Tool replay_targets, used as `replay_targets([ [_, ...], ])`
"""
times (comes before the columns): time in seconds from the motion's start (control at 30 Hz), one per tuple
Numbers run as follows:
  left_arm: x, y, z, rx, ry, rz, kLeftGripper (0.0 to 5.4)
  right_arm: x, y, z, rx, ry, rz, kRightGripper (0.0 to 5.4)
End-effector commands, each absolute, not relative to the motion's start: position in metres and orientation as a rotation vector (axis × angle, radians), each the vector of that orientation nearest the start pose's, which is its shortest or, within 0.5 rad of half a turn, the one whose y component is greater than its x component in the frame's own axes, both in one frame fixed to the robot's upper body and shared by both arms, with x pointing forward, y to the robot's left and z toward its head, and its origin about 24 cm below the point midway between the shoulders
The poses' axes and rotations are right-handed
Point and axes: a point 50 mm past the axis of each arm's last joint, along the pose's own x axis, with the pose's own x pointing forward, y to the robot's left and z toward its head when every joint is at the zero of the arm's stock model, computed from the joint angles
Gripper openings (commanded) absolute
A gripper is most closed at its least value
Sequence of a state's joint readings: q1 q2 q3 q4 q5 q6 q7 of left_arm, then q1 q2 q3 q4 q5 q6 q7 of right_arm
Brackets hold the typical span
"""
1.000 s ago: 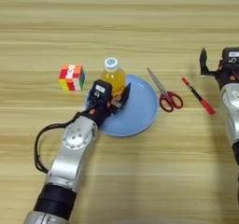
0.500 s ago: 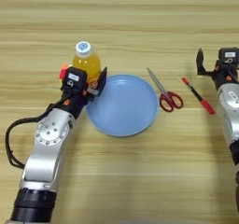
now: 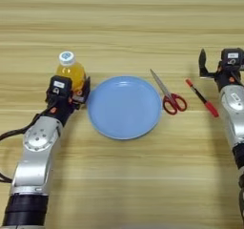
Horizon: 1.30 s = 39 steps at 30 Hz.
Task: Move the objects on the table
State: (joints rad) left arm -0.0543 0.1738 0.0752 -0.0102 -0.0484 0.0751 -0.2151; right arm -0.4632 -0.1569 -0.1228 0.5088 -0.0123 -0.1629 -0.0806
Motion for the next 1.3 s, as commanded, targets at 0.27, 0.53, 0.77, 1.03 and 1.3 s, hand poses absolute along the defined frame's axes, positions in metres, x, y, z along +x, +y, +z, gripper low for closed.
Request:
replay_targets([
  [0.27, 0.271, 0.195, 0.057, 0.137, -0.009, -0.106, 3.4, 0.342, -0.188, 0.085, -0.131, -0.139, -0.126, 5.4],
  [0.53, 0.274, 0.195, 0.036, 0.141, 0.043, -0.09, 3.4, 0.341, -0.189, 0.085, -0.132, -0.139, -0.127, 5.4],
  [0.77, 0.275, 0.192, 0.029, 0.142, 0.053, -0.096, 3.4, 0.341, -0.189, 0.085, -0.133, -0.138, -0.127, 5.4],
  [1.03, 0.275, 0.19, 0.032, 0.132, 0.042, -0.106, 4.07, 0.342, -0.189, 0.085, -0.137, -0.134, -0.122, 5.4],
  [1.3, 0.275, 0.189, 0.039, 0.126, 0.012, -0.102, 4.69, 0.342, -0.189, 0.084, -0.14, -0.131, -0.119, 5.4],
])
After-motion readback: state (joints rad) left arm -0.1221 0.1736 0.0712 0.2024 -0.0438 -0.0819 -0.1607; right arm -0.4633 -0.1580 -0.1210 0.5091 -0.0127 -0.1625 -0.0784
